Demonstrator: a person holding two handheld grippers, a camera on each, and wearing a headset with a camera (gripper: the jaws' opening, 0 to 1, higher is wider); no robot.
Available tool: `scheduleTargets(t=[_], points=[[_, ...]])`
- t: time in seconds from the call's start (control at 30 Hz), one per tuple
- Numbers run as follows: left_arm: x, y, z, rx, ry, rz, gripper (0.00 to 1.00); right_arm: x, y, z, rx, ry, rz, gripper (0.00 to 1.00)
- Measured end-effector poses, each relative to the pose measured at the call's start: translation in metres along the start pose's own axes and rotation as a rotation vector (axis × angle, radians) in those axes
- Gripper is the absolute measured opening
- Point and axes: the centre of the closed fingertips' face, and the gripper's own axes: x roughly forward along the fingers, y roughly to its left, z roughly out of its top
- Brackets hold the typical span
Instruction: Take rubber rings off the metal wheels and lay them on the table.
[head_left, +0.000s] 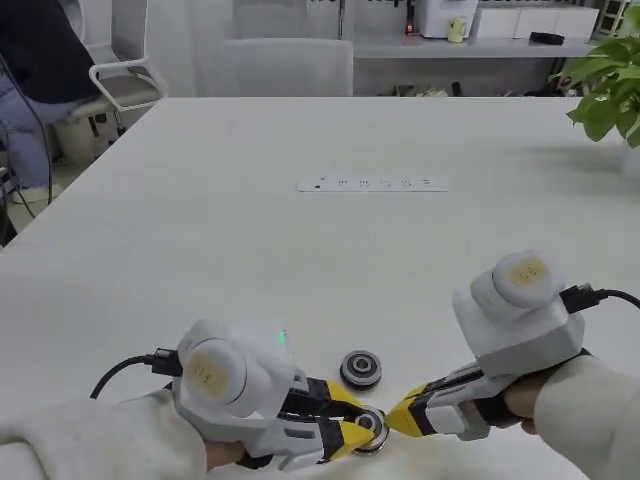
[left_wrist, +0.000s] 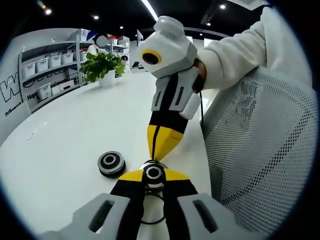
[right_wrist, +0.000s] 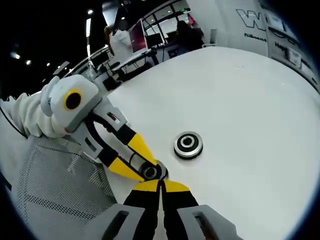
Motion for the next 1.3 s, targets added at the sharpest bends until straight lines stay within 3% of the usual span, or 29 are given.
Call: scheduleTargets(t=[0.8, 1.3], points=[[0.000, 0.000, 0.000, -0.005, -0.013, -0.002, 0.08, -0.001, 0.006, 0.005, 0.007, -0.009, 0.022, 0.00], [0.001, -0.001, 0.000, -0.009, -0.016, 0.002, 0.08, -0.001, 0.015, 0.011, 0.000, -0.036, 0.064, 0.00]])
